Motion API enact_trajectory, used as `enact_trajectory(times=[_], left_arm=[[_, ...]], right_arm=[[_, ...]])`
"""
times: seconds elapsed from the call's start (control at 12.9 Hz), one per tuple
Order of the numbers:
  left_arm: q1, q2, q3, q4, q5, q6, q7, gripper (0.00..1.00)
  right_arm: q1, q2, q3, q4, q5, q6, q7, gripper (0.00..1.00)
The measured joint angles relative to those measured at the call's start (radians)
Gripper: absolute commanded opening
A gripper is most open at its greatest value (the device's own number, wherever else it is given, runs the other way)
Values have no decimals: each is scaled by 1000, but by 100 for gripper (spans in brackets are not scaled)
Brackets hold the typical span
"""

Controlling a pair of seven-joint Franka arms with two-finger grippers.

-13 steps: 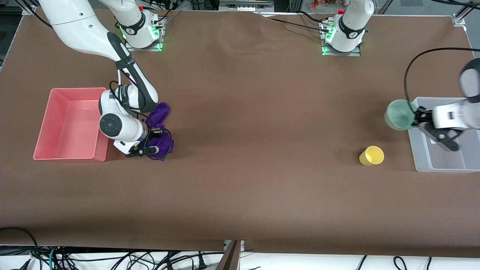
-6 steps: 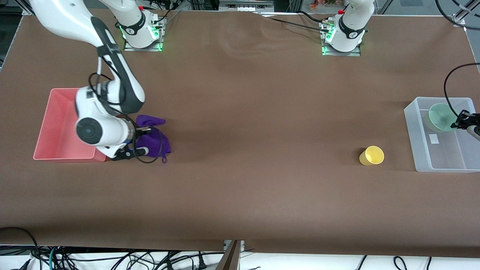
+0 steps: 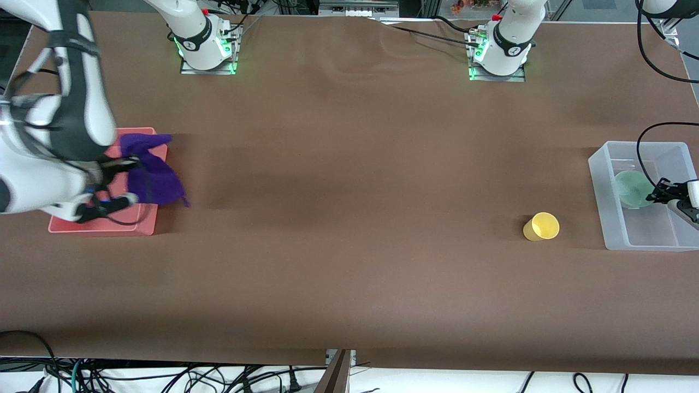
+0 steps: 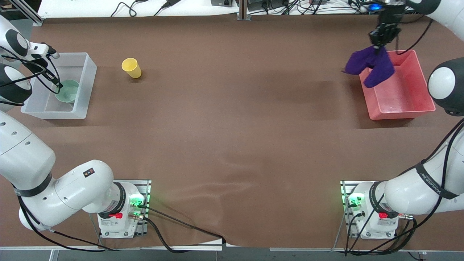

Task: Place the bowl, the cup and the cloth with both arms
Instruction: 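Drop the cloth into the pink bin while the left gripper releases the bowl, then grasp the yellow cup with the left gripper while the right gripper withdraws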

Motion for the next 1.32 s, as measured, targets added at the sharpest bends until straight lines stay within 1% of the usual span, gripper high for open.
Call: enact_trajectory(times=[0.16,0.23,0.39,0.47,0.62,0.78,0.85,0.93,1.01,1.16,1.32], left_arm=[[-1,-7,-9,28,0,-8,22,100],[-4,-25,-21,46,0,-38,27,100],[-33,-101,-50,76,-1,-155,9,100],[-69,-154,-59,89,-2,-217,-44,100],[-151,-252,-90,100,-2,-335,-225,100],[-207,-290,-150,100,-2,-365,-435,100],[-227,-286,-182,97,-2,-366,-540,100],[-253,-273,-199,89,-2,-365,-630,100],[-282,-248,-204,82,-2,-355,-710,100],[-331,-181,-205,67,0,-262,-810,100],[-344,-113,-204,40,0,-153,-835,100]], right_arm=[[-6,0,-57,12,-68,-28,-122,0],[-7,2,-88,12,-83,-34,-163,0],[-19,14,-131,0,-88,-32,-208,0],[-30,23,-138,-17,-89,-20,-216,0],[-42,38,-151,-57,-94,25,-230,0],[-43,48,-171,-93,-95,78,-252,0],[-44,51,-179,-112,-95,108,-257,14],[-44,52,-182,-130,-95,137,-258,83],[-46,53,-183,-144,-96,159,-258,100],[-46,50,-182,-147,-85,165,-258,100],[-44,25,-171,-122,-13,141,-252,100]])
